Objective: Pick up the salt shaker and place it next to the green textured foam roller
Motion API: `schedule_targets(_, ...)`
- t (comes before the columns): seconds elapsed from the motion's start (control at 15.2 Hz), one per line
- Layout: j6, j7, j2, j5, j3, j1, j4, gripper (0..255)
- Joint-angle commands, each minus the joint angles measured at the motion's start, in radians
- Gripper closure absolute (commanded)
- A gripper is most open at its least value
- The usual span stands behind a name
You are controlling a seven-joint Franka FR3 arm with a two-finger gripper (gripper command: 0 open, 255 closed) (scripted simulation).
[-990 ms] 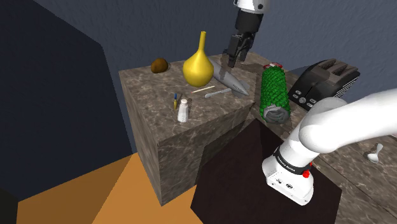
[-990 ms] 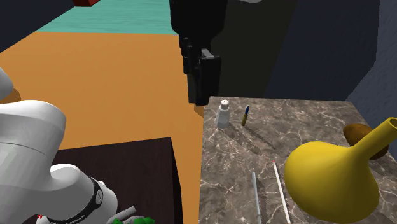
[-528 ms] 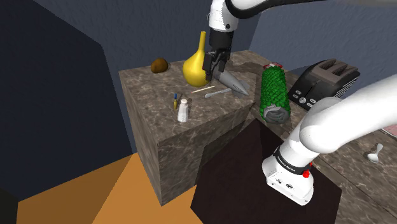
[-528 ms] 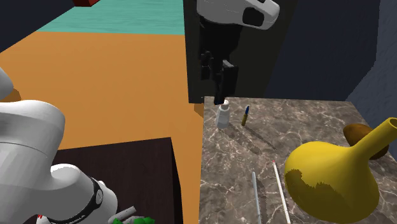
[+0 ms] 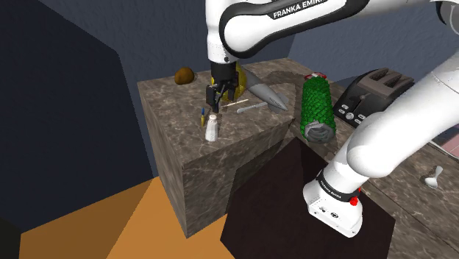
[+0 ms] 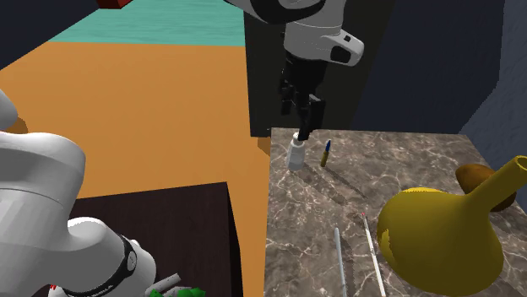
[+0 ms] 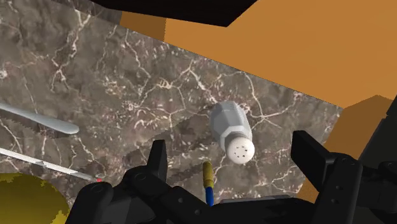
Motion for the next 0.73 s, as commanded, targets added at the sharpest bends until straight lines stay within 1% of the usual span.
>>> schedule_targets(0.0,0.034,0.043,0.083,-0.034,0.026,0.005,0.035,0)
schedule_targets(0.07,0.047,0.064,0.123,-0.054,0.036,0.009,0.053,0)
schedule_targets(0.13,0.050,0.068,0.130,-0.058,0.037,0.011,0.056,0)
schedule_targets(0.59,0.152,0.081,0.167,-0.075,0.038,0.010,-0.013,0)
schedule_targets(0.66,0.152,0.081,0.167,-0.075,0.038,0.010,-0.013,0)
